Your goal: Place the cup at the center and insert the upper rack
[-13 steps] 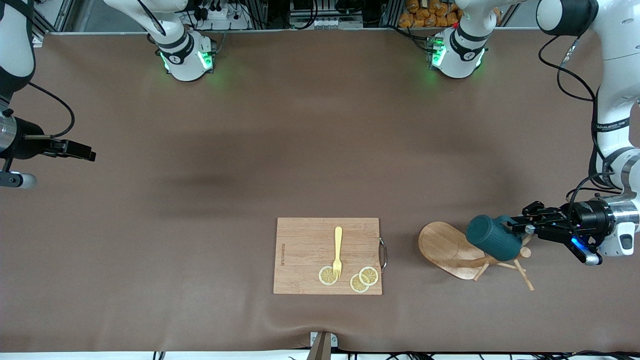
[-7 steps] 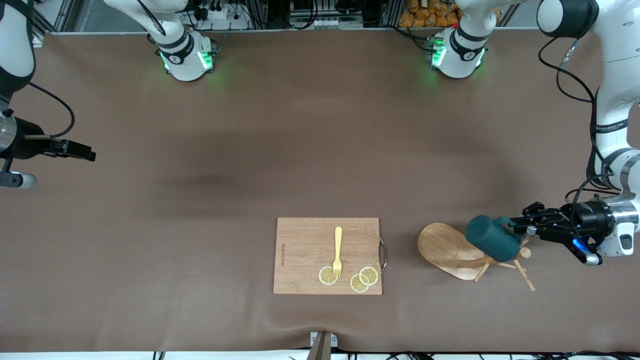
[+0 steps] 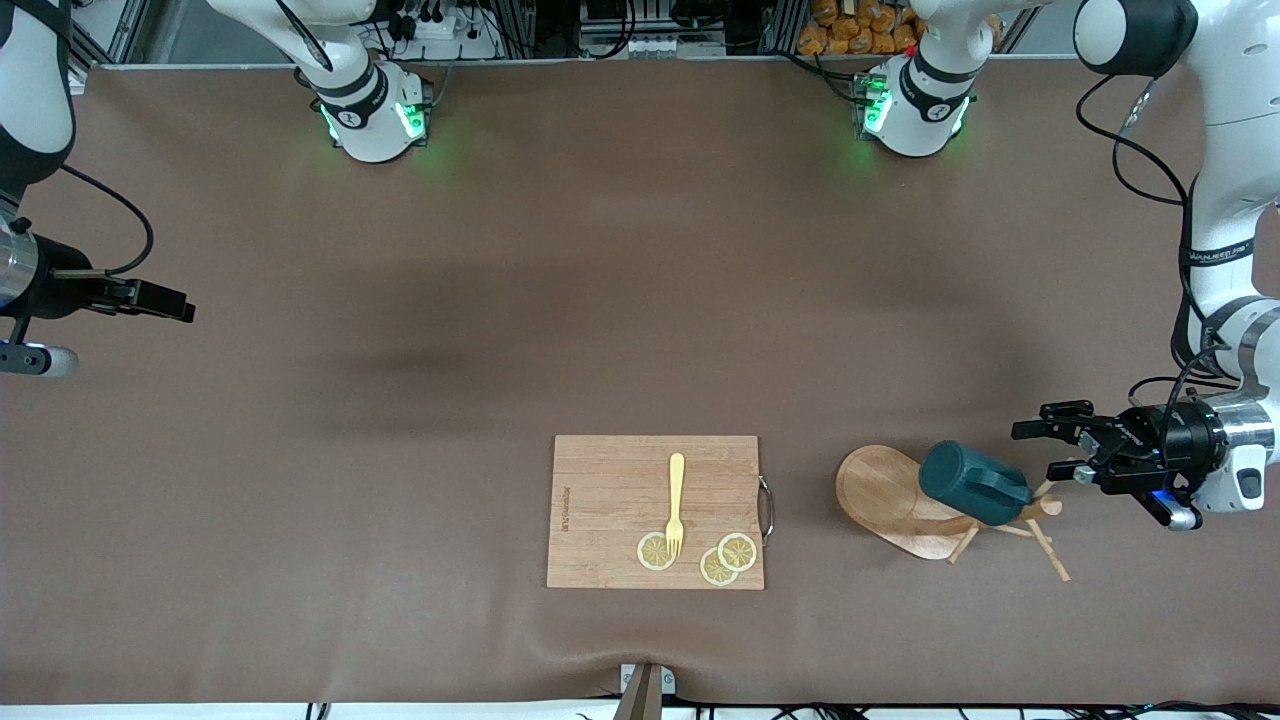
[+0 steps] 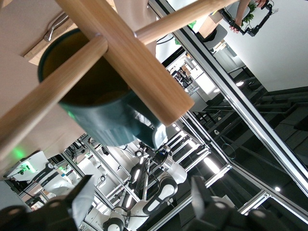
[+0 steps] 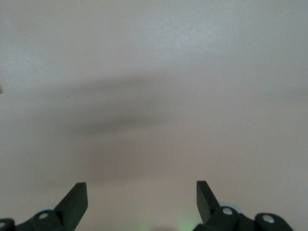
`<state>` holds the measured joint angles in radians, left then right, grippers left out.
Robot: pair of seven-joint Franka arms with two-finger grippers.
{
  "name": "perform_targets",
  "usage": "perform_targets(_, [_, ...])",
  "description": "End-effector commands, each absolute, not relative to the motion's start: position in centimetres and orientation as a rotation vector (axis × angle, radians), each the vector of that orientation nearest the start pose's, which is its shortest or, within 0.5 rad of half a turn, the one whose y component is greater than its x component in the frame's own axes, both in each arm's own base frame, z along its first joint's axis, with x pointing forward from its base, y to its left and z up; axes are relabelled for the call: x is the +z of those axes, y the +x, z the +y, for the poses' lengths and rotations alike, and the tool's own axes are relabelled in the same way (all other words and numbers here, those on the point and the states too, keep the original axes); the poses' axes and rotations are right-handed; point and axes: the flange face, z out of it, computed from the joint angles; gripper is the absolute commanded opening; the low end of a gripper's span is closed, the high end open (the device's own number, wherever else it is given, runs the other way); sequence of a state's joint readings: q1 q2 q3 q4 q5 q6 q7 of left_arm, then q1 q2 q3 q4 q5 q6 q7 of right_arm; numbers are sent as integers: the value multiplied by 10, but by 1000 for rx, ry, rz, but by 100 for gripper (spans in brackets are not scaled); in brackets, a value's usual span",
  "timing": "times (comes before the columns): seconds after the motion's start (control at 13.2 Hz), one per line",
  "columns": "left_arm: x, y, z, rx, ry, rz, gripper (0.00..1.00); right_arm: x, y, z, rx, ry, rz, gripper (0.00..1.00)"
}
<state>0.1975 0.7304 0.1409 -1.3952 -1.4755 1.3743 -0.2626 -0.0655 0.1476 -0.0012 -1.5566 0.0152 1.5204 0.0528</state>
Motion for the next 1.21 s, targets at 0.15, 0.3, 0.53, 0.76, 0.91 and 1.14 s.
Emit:
perform_targets(0.15, [366,693,80,-546,1552,718,100,546,586,-23,286,-3104,244,100])
perform_targets(0.3, [393,690,80,-488,1674,732,100,546,587,-26,281,-3104,235,100])
perform_targets(0.53, [438,675,67,-394,1888,738,100,560,591,-28,195,-3112,233,100])
perform_targets(0.76, [487,655,49,-284,2164,693,100,568,599,-30,80,-3116,232,100])
perform_targets(0.91, [515,639,34,-230,2377,622,100,569,601,-35,53,-3116,211,100])
perform_targets(1.14, [557,614,6,-108,2727,478,100,569,602,-39,41,-3116,211,100])
